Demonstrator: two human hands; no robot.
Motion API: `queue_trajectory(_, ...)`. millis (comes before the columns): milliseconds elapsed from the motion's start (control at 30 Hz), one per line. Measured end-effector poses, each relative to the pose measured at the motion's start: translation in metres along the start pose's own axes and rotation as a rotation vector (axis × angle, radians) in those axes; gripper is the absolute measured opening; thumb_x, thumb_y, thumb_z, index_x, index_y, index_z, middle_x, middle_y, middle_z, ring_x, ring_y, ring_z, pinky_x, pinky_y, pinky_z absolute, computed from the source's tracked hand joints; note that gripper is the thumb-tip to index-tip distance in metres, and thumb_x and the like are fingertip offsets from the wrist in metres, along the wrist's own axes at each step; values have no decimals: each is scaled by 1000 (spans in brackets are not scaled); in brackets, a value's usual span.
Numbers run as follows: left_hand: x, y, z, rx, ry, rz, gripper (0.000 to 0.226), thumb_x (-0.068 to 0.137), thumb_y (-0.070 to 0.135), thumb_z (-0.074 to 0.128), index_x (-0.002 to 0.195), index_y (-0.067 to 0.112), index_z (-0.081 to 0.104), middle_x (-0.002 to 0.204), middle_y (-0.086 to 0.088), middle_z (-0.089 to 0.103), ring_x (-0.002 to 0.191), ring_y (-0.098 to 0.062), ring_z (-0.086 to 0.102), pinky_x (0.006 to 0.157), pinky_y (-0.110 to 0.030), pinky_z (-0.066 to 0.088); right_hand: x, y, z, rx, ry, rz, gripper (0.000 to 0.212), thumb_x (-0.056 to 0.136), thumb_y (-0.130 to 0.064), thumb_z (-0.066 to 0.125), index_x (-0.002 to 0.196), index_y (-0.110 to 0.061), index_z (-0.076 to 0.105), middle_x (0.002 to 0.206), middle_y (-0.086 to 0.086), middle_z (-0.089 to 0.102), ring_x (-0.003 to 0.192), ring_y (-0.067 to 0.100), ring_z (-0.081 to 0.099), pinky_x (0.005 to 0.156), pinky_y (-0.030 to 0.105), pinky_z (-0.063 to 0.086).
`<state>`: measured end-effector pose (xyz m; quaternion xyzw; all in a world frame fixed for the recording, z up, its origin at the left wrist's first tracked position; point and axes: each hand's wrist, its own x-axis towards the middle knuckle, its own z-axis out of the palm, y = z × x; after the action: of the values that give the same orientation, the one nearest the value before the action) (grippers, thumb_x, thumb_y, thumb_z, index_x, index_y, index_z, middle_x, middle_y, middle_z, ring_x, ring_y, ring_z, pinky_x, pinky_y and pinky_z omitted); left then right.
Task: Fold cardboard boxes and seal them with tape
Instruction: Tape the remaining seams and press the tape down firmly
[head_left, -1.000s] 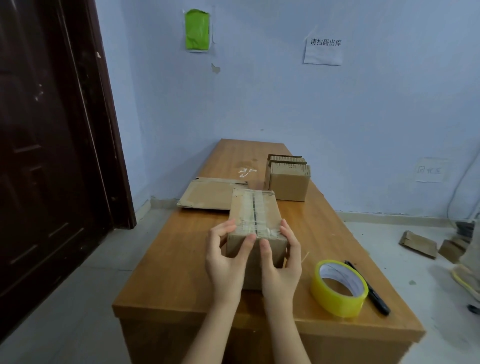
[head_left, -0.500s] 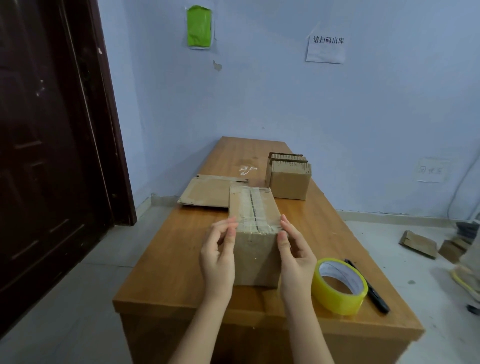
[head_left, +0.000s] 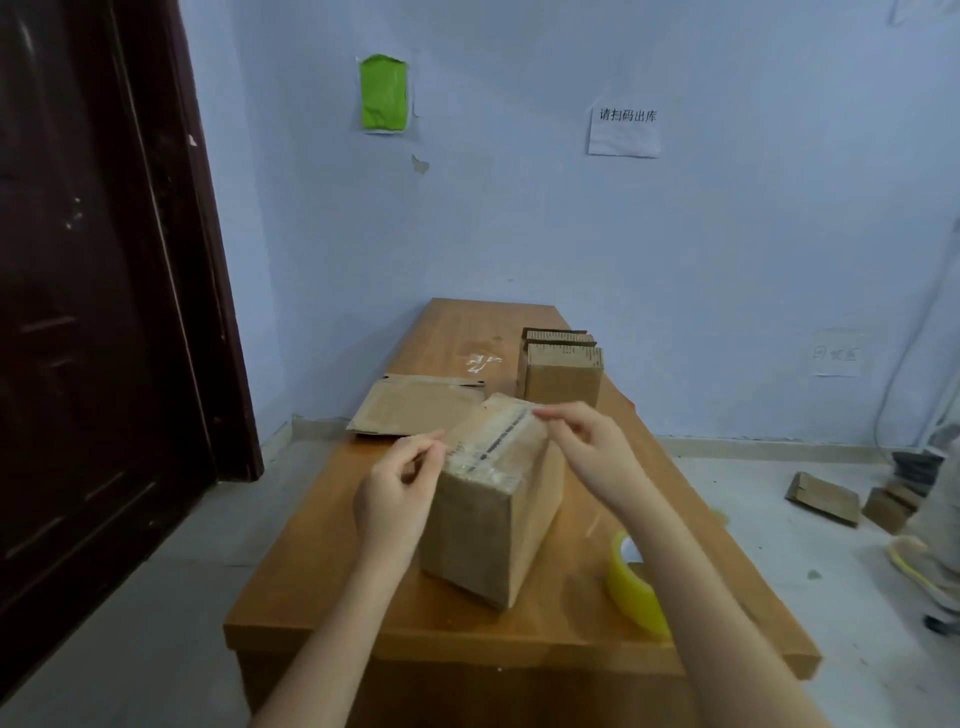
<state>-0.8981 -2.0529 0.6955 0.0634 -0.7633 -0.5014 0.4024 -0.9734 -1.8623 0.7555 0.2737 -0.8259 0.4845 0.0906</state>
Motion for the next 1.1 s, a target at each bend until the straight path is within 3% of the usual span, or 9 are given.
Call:
queue_trajectory(100, -2, 18, -3, 254, 61, 80, 19, 91, 36, 55, 101, 32, 71, 127, 22, 55, 69, 3, 57, 54, -15, 44, 62, -4, -3, -445, -139, 1, 35, 94, -21, 44, 125, -24, 60, 129, -1, 54, 119, 18, 49, 94, 34, 44)
queue_trajectory(167, -11, 36, -3, 411, 96, 122, 29, 94, 39, 49, 110, 27, 69, 130, 16, 55, 66, 1, 52, 54, -12, 35, 89, -4, 5, -441, -224, 48, 39, 93, -19, 41, 129, -22, 57, 131, 2, 56, 117, 22, 53, 94, 35, 45)
queue_trajectory(300, -44, 64, 7, 594, -91, -28, 48, 94, 56, 30, 132, 30, 42, 129, 11, 38, 88, 1, 48, 59, -9, 31, 107, -1, 27, -446, -399, 122, 46, 99, -24, 39, 144, -18, 38, 147, 7, 42, 133, 25, 41, 108, 32, 31)
queue_trajectory(433, -58, 70, 17, 658, -192, -119, 82, 76, 72, 5, 142, 27, 24, 142, 5, 23, 111, -3, 40, 71, -12, 35, 107, 3, 32, -577, -532, 226, 52, 101, -36, 34, 150, -24, 24, 153, 5, 33, 139, 24, 32, 111, 33, 24)
queue_trajectory(600, -37, 45, 3, 630, -199, -133, 57, 96, 53, 31, 144, 21, 28, 155, 2, 13, 129, -13, 37, 85, -15, 32, 98, -2, 12, -724, -619, 246, 52, 100, -44, 33, 143, -15, 37, 146, 7, 41, 131, 28, 42, 106, 40, 35)
queue_trajectory(700, -14, 34, -10, 468, -285, -173, 49, 97, 44, 40, 141, 22, 35, 156, 6, 15, 132, -16, 37, 98, -27, 35, 94, 1, -6, -662, -639, 310, 39, 97, -48, 40, 115, -15, 50, 122, 7, 54, 99, 27, 63, 77, 37, 55)
queue_trajectory(767, 0, 30, -17, 290, -332, -253, 42, 98, 38, 43, 139, 26, 41, 153, 3, 23, 133, -16, 34, 101, -30, 29, 87, 3, -19, -574, -653, 383, 35, 95, -50, 46, 105, -16, 51, 102, 3, 58, 80, 22, 69, 58, 31, 57)
queue_trajectory(900, 26, 25, -20, 169, -365, -290, 37, 103, 27, 35, 137, 22, 48, 148, -2, 35, 137, -19, 30, 101, -27, 27, 73, 3, -38, -518, -712, 423, 43, 92, -51, 52, 104, -11, 61, 95, 5, 69, 78, 19, 72, 66, 32, 59)
queue_trajectory(1100, 68, 15, 16, 261, -408, -291, 37, 102, 19, 29, 123, 19, 59, 138, 0, 48, 128, -19, 40, 98, -29, 31, 48, -10, -48, -463, -856, 486, 52, 95, -50, 46, 106, -3, 65, 87, 7, 73, 74, 18, 71, 66, 28, 54)
